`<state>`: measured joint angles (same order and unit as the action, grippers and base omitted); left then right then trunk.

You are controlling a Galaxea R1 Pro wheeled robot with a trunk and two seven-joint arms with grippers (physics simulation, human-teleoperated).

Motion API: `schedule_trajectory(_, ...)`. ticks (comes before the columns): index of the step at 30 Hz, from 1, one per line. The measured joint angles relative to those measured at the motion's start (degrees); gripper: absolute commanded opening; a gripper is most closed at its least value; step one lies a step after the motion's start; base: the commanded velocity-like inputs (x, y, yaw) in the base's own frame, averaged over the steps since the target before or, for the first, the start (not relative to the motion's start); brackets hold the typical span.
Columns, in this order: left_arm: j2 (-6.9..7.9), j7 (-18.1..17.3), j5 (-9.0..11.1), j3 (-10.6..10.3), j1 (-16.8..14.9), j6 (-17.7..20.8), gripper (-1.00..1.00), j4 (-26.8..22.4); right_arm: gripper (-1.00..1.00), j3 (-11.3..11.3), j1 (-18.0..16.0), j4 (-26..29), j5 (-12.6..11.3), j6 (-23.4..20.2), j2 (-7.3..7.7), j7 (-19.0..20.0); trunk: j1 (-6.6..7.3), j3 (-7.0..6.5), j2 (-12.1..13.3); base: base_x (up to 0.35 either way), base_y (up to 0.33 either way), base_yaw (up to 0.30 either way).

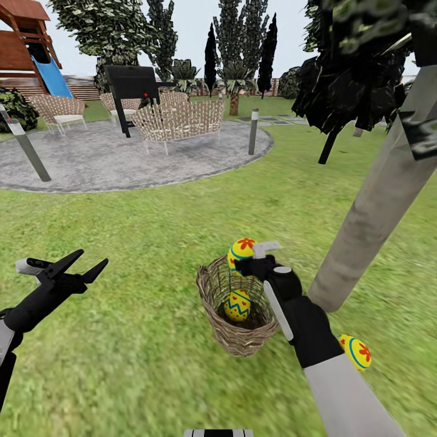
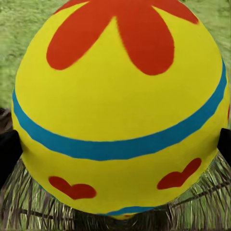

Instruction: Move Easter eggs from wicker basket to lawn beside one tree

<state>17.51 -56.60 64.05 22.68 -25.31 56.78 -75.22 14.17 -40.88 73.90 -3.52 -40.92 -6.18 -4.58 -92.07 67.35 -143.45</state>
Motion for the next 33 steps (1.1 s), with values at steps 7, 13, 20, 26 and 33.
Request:
schedule_trajectory(7,-0.02,0.00,-0.06,-0.09,0.00,-0.05,1.00,0.00,-1.00,-0.02,1.40,1.71,-11.08,-0.05,0.30,0.36,0.00,0.00,0.00,-0.162,-0.068,0.000)
schedule_trajectory(13,-0.02,0.00,-0.06,-0.09,0.00,-0.09,1.00,0.07,-1.00,-1.03,1.49,1.77,-12.39,0.46,1.14,3.86,0.00,0.00,0.00,-0.301,-0.144,0.000)
schedule_trajectory(20,-0.04,-0.07,-0.07,-0.08,0.00,-0.10,1.00,0.07,-1.00,-8.72,2.86,1.76,-12.48,-0.11,1.61,21.00,0.00,0.00,0.00,-0.066,-0.038,0.000)
schedule_trajectory(26,-0.11,0.00,-0.06,-0.09,0.00,-0.09,1.00,-0.24,-1.00,-9.95,3.65,1.63,-12.58,-0.22,2.06,32.23,0.00,0.00,0.00,-0.163,-0.182,0.000)
schedule_trajectory(33,-0.11,0.00,-0.06,-0.09,0.00,-0.10,1.00,-0.12,-1.00,-12.06,3.87,1.52,-12.55,-0.22,2.66,36.52,0.00,0.00,0.00,-0.228,-0.257,0.000)
